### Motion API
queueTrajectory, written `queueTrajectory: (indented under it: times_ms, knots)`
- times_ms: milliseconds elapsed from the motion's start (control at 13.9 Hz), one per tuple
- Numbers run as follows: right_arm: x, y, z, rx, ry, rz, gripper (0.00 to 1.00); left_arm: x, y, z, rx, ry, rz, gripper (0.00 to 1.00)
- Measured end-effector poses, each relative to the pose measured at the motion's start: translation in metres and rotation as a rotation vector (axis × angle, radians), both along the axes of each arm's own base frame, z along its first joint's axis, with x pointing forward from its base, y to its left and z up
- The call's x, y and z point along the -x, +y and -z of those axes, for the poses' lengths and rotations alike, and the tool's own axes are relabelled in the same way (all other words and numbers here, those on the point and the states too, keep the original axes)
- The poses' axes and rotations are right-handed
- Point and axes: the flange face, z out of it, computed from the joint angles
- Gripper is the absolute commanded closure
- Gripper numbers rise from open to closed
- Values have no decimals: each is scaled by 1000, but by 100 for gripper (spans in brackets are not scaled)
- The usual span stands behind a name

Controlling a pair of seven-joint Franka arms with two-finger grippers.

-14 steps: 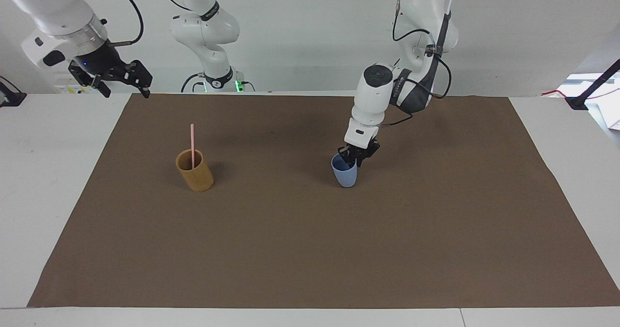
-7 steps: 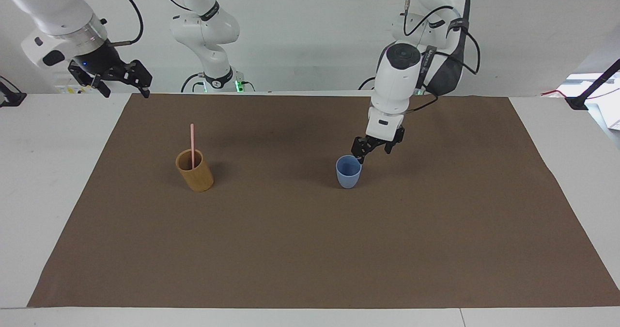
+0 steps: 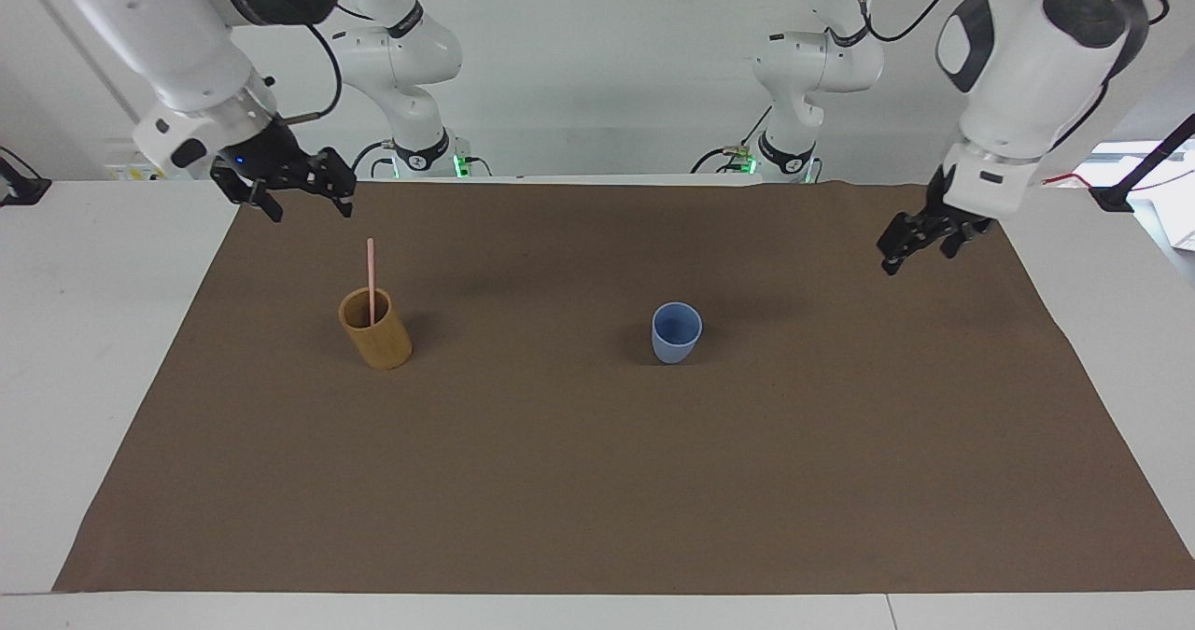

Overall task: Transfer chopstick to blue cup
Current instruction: 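Release the blue cup while the right gripper reaches the tan cup, then close the right gripper on the pink chopstick in the tan cup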

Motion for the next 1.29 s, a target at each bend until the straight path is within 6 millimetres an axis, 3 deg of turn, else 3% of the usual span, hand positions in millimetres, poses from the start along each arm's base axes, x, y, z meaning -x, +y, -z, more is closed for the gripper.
queueTrajectory:
  times_ms: [72,216,432,719,935,1079,1223,1295]
  knots:
    - [3,4,28,2,23,1,0,1,15,-6,-1,-1,11,0]
    - [10,-2,70,5,74,16,0,1,24,-7,-2,0,15,0]
    - [12,-22,99,7,112,56,14,1,21,-7,-2,0,21,0]
    - [14,-20,113,5,140,56,40,1,21,-7,-2,0,22,0]
    - [17,-19,119,-7,154,60,50,1,21,-7,-2,0,22,0]
    - [17,-19,121,-8,157,60,66,1,21,-7,-2,0,22,0]
    - [17,-19,121,-8,157,60,88,1,21,-7,-2,0,22,0]
    - [17,-19,121,-8,157,60,92,1,21,-7,-2,0,22,0]
